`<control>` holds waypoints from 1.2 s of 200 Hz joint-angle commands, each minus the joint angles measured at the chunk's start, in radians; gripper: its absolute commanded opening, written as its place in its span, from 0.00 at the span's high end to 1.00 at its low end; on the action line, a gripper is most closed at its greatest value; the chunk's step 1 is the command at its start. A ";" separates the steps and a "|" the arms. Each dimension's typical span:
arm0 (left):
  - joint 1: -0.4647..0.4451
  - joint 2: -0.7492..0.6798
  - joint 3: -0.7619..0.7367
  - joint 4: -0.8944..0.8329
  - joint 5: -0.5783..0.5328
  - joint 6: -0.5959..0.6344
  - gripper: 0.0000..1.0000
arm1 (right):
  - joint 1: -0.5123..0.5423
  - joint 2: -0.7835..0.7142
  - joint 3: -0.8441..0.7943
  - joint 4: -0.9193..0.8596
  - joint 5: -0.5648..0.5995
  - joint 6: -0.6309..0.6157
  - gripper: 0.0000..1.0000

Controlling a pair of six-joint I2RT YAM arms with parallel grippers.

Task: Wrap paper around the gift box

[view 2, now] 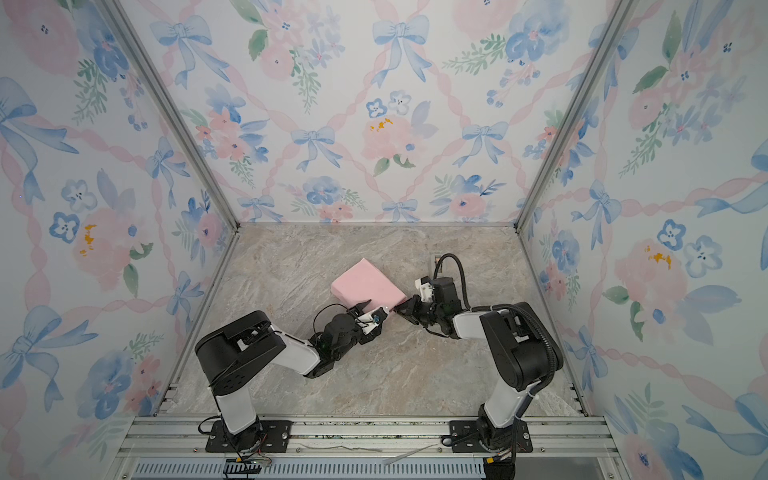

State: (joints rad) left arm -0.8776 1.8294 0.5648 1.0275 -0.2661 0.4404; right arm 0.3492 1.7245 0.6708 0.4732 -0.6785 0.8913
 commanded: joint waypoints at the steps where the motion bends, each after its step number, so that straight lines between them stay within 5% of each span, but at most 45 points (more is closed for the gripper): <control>1: -0.015 0.011 -0.019 -0.087 0.022 -0.027 0.32 | -0.007 -0.015 -0.017 0.011 0.019 -0.010 0.83; 112: -0.015 0.016 -0.019 -0.088 0.029 -0.031 0.32 | 0.044 -0.388 -0.004 -0.579 0.279 -0.352 0.75; 167: -0.018 0.014 -0.019 -0.087 0.030 -0.032 0.33 | 0.053 -0.301 0.040 -0.435 0.150 -0.248 0.59; 240: -0.018 0.016 -0.023 -0.086 0.028 -0.033 0.32 | 0.049 -0.197 0.082 -0.319 0.091 -0.151 0.71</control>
State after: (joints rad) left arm -0.8783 1.8294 0.5648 1.0275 -0.2661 0.4404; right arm 0.4019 1.5082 0.7158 0.0967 -0.5545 0.7044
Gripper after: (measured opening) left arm 0.676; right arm 0.321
